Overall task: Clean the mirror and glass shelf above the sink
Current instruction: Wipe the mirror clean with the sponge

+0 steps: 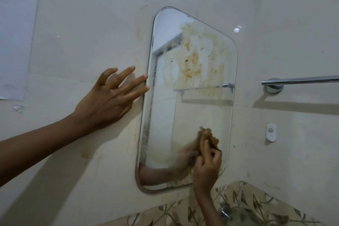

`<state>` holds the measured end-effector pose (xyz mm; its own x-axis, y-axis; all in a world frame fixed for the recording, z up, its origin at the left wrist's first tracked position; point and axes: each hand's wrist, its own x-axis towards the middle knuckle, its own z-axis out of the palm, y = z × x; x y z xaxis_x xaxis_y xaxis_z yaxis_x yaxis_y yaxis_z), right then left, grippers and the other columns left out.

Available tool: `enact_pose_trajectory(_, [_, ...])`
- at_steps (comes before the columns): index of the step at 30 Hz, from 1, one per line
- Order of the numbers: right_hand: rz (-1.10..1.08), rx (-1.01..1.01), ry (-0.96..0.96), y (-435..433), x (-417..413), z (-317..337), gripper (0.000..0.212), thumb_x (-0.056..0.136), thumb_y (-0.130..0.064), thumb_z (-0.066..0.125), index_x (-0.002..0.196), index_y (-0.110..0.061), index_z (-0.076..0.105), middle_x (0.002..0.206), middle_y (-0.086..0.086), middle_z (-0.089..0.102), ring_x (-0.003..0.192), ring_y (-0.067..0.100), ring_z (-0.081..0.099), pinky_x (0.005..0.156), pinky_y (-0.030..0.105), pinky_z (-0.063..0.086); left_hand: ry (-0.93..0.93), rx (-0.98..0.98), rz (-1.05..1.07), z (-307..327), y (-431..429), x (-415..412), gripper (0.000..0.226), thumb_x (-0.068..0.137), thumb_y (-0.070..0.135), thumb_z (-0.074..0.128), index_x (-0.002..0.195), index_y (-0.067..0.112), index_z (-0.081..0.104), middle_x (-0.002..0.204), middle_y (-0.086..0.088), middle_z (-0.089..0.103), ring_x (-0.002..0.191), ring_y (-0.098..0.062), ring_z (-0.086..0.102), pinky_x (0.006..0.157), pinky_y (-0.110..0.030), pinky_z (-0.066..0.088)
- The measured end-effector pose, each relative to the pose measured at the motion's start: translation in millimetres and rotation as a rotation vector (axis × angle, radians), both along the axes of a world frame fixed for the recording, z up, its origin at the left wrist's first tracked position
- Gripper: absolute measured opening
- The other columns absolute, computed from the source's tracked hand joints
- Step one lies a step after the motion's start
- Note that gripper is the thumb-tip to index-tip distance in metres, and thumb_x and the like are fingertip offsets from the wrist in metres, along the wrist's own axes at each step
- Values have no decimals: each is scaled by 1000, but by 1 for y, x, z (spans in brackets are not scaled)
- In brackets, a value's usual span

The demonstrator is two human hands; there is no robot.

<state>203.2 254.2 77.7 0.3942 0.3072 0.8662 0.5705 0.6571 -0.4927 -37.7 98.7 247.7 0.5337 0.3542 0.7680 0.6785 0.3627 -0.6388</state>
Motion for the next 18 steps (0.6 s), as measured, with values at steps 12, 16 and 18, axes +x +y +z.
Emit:
enact_pose_trajectory(12, [105,248,-341,-76,-84,19,51,79,-10,45,129,-17,54,96,9,56,80,21,53,52,27,44,-2,10,1,-1,0,-1,50,100,28,11,145,23,32,155,-5,25,142,-31,21,112,-48,8])
enact_pose_trajectory(16, [25,402,-560,-66,-55,-39,34,92,-10,48,120,-18,63,100,7,58,82,24,58,62,25,50,9,24,7,-1,0,-1,49,100,27,14,145,23,33,155,-5,26,142,-31,21,111,-48,10])
enact_pose_trajectory(18, [4,342,-497,-43,-26,-53,36,92,-9,44,118,-21,65,102,4,54,84,19,57,67,24,50,11,36,9,-1,1,-1,49,100,27,14,144,23,34,155,-4,27,142,-31,23,110,-48,10])
